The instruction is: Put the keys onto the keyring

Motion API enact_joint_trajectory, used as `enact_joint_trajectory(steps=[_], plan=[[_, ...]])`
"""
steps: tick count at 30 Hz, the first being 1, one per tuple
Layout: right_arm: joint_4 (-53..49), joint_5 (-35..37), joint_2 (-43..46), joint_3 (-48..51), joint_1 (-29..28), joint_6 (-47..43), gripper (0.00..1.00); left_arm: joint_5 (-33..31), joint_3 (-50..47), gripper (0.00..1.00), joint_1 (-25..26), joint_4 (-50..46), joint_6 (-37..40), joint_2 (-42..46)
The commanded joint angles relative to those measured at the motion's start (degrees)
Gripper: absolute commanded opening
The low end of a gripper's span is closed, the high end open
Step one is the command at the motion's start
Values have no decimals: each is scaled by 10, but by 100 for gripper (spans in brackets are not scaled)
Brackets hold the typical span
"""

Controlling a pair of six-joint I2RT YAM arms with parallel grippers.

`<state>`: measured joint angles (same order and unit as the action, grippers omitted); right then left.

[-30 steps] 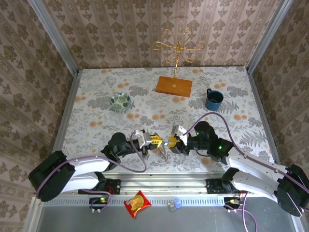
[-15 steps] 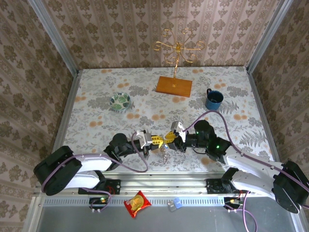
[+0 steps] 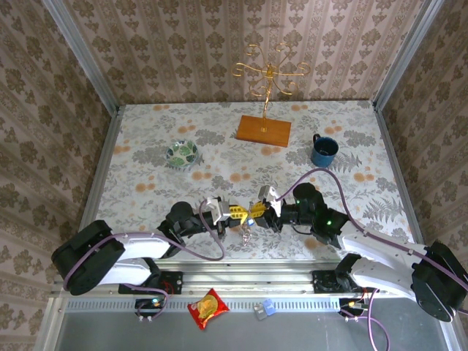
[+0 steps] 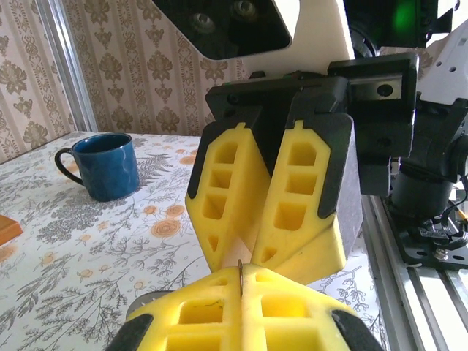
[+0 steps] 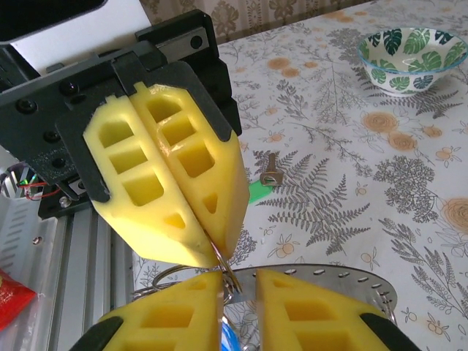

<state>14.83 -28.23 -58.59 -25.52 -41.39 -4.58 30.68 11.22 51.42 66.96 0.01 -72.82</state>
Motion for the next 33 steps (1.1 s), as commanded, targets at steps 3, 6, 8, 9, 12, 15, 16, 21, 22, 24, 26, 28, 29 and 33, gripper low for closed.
enact_joint_trajectory(steps=[3,6,8,9,12,15,16,21,22,24,26,28,29,33], plan=[[9,-4,-11,1,3,-11,18,20,2,0,5,45,-12,-1],[22,-10,-14,-4,3,-9,16,24,2,0,6,46,-14,-3],[32,-17,-16,-6,3,-9,13,24,2,0,6,48,-15,-4],[37,-22,-17,-8,3,-9,11,25,2,0,6,49,-16,-6],[46,-36,-14,-8,3,-15,4,22,2,0,6,48,-17,-10],[38,-41,-4,-8,3,-34,0,7,0,0,6,31,-14,-9],[27,-43,0,-9,3,-44,0,4,0,1,5,20,-12,-8],[-68,-47,13,-35,3,-104,0,4,12,14,5,-59,12,6],[-90,-48,13,-42,3,-117,0,5,16,14,5,-76,18,12],[-114,-48,13,-53,3,-129,0,6,23,14,5,-110,32,21],[-127,-49,13,-61,3,-137,0,6,30,14,5,-145,48,32],[-133,-53,10,-68,2,-141,0,7,35,13,5,-174,60,42],[-136,-56,7,-72,2,-144,0,7,38,11,5,-183,64,47],[-145,-65,-10,-87,1,-147,0,10,43,6,5,-197,69,58]])
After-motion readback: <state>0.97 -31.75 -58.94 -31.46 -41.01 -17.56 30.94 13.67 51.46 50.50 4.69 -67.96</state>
